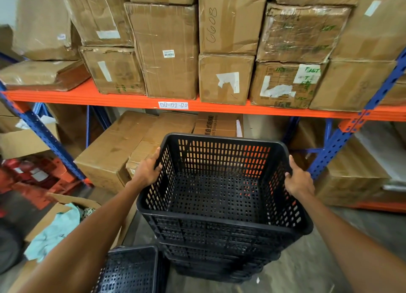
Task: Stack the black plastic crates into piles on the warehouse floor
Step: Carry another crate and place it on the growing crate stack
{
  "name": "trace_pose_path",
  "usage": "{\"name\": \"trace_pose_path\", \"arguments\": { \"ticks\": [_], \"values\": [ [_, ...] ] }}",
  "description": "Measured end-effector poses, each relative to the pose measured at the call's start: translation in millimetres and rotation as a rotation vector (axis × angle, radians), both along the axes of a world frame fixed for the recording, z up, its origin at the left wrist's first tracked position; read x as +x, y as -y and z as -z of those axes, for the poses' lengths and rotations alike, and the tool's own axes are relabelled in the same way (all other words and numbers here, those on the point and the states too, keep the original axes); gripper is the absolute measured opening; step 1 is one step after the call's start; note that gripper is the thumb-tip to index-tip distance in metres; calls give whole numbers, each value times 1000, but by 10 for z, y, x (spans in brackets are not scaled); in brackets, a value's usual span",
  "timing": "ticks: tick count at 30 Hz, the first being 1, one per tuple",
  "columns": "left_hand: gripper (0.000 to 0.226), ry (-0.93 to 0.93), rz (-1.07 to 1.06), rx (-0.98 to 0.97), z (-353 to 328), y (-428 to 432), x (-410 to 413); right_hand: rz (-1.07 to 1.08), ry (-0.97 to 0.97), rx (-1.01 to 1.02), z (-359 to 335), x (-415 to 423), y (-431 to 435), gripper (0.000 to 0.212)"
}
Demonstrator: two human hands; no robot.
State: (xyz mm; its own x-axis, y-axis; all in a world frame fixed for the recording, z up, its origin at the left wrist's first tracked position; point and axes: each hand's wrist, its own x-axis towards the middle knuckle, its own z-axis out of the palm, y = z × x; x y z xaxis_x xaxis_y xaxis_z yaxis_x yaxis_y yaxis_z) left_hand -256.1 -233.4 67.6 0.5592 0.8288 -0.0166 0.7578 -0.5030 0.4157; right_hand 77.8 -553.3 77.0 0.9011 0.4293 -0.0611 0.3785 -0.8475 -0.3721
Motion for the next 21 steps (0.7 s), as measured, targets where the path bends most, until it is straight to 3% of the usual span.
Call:
{"name": "trace_pose_path", "arguments": {
  "ticks": [6, 10, 13, 16, 21],
  "values": [
    [68, 54, -12, 3, 50, 7, -5, 1, 25, 24, 81, 38, 17, 64],
    [58, 239, -62, -21, 129, 66, -79, -3, 47, 66, 131, 63, 37, 63],
    [53, 253, -55, -6, 115, 47, -80, -20, 73, 102, 153, 80, 45, 62],
    [53, 222, -23, -3, 94, 65, -96, -48, 28, 90, 163, 71, 90, 66],
    [66, 20, -1, 82, 16, 68, -102, -178, -91, -70, 127, 2, 177, 76]
  ]
}}
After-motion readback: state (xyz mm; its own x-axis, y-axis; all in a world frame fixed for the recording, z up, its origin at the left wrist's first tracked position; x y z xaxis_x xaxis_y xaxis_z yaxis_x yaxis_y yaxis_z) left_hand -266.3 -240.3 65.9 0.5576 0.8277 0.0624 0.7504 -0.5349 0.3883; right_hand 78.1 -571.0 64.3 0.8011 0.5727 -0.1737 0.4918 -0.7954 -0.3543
